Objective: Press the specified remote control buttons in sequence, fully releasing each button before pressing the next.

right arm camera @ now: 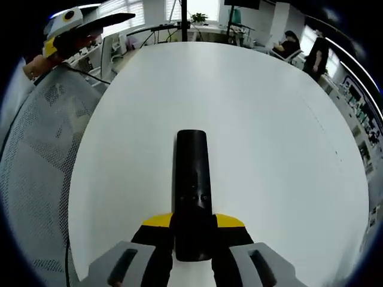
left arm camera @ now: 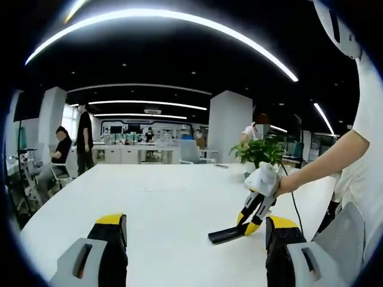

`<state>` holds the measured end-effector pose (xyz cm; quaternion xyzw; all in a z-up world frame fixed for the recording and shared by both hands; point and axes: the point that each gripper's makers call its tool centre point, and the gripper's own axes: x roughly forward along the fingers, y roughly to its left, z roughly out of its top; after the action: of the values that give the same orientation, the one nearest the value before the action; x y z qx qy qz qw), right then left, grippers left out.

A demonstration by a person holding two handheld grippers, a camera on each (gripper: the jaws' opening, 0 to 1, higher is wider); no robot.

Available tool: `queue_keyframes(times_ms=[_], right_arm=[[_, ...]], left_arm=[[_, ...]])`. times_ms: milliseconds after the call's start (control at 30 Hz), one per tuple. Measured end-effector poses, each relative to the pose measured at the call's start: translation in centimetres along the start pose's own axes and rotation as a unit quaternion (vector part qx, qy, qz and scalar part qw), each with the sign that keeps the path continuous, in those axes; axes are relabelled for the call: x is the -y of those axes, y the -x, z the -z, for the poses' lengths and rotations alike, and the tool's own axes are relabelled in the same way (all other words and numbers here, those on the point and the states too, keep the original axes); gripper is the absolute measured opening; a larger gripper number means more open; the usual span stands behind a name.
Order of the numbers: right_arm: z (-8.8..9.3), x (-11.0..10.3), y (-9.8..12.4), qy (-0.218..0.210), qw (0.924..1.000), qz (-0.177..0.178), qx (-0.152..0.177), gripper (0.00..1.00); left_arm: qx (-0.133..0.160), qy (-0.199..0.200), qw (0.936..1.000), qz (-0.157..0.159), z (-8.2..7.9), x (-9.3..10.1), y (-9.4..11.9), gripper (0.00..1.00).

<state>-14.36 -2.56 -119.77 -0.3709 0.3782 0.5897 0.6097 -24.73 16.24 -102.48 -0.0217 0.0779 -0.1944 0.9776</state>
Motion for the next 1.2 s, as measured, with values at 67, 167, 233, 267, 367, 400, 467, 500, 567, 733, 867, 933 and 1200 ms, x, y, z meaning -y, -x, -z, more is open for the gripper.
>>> queue_keyframes(times_ms=[67,167,233,267,367,400,467,500,567,733,867,933,1200], right_arm=[[0.0,0.3,0.0,0.002,1.0000,-0.002,-0.003,0.21],[-0.1,0.9,-0.1,0.003,1.0000,-0.003,-0.007,0.21],[-0.1,1.1,-0.1,0.004,0.9999,-0.004,-0.009,0.21],[-0.2,1.2,-0.1,0.005,0.9999,-0.005,-0.011,0.21],[-0.2,1.4,-0.2,0.008,0.9998,-0.006,-0.014,0.21],[-0.2,1.6,-0.2,0.009,0.9998,-0.007,-0.016,0.21],[-0.3,1.7,-0.2,0.012,0.9997,-0.008,-0.019,0.21],[-0.3,1.8,-0.3,0.013,0.9997,-0.008,-0.020,0.21],[-0.3,2.0,-0.3,0.013,0.9996,-0.009,-0.022,0.21],[-0.5,2.7,-0.4,0.015,0.9996,-0.011,-0.021,0.21],[-0.6,3.1,-0.4,0.019,0.9993,-0.013,-0.030,0.21],[-0.6,3.4,-0.5,0.022,0.9991,-0.014,-0.033,0.21],[-0.8,4.6,-0.5,0.022,0.9985,-0.016,-0.048,0.21]], left_arm=[[0.000,0.001,1.0000,0.002,0.1,-0.1,0.0,0.99],[-0.002,0.003,1.0000,0.002,0.4,-0.2,0.0,0.99],[-0.002,0.002,1.0000,0.003,0.4,-0.3,0.1,0.99],[-0.002,0.002,1.0000,0.003,0.5,-0.3,0.1,0.99],[-0.002,0.005,1.0000,0.002,0.6,-0.5,0.2,0.99],[-0.002,0.006,1.0000,0.001,0.6,-0.5,0.2,0.99],[0.000,0.008,1.0000,0.003,0.7,-0.5,0.3,0.99],[0.001,0.010,0.9999,0.004,0.7,-0.5,0.3,0.99],[0.002,0.013,0.9999,0.006,0.6,-0.3,0.4,0.99],[-0.001,0.012,0.9999,0.006,0.6,-0.3,0.4,0.99],[-0.002,0.013,0.9999,0.003,0.2,0.2,0.5,0.99],[-0.002,0.013,0.9999,0.001,0.0,0.3,0.5,0.99],[-0.002,0.018,0.9998,0.000,-0.4,0.8,0.5,0.99]])
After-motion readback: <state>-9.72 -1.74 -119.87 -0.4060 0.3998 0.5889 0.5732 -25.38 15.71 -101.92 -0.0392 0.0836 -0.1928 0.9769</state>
